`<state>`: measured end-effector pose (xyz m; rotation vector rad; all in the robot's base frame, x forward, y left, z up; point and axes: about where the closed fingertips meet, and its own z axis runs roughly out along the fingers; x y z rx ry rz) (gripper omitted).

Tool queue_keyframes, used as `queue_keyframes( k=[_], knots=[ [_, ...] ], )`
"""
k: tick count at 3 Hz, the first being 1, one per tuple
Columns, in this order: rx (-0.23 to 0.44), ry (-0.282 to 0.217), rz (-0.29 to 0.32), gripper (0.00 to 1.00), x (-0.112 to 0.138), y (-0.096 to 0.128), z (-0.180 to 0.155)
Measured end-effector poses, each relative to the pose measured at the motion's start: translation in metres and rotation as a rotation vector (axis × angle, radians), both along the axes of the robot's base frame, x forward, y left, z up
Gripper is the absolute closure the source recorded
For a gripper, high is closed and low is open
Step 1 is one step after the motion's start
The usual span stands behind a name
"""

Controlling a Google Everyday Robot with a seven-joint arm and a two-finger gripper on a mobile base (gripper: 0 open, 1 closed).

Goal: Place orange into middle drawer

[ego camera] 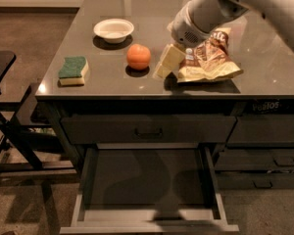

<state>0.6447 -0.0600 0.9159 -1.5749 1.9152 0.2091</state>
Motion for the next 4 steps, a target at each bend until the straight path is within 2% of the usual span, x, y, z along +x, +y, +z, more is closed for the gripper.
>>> queue_keyframes(
  k=[1,2,4],
  knots=[
    [0.031,-0.027,0.005,0.00,0.022,0.012,-0.004],
    [0.058,-0.031,0.006,0.00,0.038,0.019,-0.011],
    [0.112,0.015,0.010,0.00,0.061,0.035,-0.032]
  ],
)
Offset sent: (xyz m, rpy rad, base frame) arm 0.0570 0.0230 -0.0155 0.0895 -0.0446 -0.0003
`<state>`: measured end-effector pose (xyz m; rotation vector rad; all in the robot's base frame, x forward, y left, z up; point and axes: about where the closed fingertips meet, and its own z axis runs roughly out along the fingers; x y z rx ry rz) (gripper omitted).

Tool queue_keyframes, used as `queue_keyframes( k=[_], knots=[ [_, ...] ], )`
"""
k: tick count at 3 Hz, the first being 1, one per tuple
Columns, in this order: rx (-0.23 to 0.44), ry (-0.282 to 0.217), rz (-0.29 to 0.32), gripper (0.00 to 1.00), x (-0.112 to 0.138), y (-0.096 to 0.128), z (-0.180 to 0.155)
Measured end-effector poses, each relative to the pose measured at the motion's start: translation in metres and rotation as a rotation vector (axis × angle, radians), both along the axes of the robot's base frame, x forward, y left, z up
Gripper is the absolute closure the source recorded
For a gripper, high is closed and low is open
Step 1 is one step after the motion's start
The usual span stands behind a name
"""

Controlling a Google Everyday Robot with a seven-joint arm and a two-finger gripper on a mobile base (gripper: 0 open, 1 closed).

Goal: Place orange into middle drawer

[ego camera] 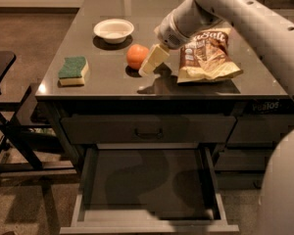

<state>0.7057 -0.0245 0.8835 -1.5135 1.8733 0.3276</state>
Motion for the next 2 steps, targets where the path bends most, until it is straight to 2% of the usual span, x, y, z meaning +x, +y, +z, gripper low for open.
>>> queue_keyframes(
  k=[2],
  knots=[
    [0.032,0.050,0.024,0.00,0.0106,0.0161,-0.0166]
  ],
)
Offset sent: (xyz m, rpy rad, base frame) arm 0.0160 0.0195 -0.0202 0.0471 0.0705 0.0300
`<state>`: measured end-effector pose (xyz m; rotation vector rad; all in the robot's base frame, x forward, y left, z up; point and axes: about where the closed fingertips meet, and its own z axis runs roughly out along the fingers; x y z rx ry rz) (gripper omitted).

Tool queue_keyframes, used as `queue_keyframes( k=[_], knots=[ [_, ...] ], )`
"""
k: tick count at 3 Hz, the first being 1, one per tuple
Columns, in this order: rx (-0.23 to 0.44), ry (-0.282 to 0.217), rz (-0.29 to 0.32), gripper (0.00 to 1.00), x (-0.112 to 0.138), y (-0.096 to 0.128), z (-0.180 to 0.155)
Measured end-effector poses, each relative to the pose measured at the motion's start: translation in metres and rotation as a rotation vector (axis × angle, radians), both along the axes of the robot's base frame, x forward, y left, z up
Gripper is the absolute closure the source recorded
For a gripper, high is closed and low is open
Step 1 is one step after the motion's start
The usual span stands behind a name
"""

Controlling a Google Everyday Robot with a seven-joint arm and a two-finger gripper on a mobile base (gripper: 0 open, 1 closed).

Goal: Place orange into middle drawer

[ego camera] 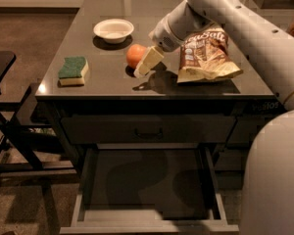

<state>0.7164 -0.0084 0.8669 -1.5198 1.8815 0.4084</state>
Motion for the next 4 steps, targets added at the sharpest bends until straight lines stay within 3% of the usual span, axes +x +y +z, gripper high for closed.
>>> queue_keyframes(
  k=[2,4],
  knots=[
    [-0.006,0.048,-0.001,0.00,0.0026,0.0032,-0.0137],
    [-0.006,0.048,-0.001,0.42,0.0026,0.0033,-0.0138]
  ],
)
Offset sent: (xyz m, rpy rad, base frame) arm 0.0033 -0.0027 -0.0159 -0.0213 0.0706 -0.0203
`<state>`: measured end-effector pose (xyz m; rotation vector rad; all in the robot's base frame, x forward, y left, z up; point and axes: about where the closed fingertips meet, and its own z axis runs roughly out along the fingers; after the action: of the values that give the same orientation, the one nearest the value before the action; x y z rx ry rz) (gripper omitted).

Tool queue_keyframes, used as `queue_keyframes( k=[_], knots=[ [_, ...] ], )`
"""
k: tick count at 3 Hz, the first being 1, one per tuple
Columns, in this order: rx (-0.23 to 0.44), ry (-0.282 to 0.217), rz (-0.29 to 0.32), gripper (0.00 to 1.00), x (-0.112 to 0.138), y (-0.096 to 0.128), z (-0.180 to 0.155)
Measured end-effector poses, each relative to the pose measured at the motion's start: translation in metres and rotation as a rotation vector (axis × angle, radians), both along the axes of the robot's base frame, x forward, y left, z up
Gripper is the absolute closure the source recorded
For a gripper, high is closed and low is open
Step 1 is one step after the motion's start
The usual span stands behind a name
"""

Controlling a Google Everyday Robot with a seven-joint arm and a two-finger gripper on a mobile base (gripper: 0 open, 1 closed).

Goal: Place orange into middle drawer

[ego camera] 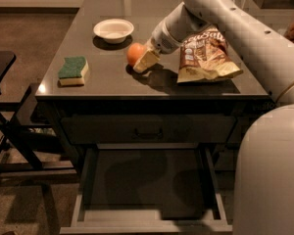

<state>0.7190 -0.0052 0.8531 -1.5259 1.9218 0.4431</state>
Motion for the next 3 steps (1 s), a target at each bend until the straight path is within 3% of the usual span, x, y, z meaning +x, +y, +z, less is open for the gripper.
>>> queue_keyframes(
  k=[2,3],
  knots=[
    [0.000,0.000,0.000,0.89,0.0000,0.0001,-0.0001],
    [0.000,0.000,0.000,1.00,-0.0001,0.0001,0.0001]
  ],
)
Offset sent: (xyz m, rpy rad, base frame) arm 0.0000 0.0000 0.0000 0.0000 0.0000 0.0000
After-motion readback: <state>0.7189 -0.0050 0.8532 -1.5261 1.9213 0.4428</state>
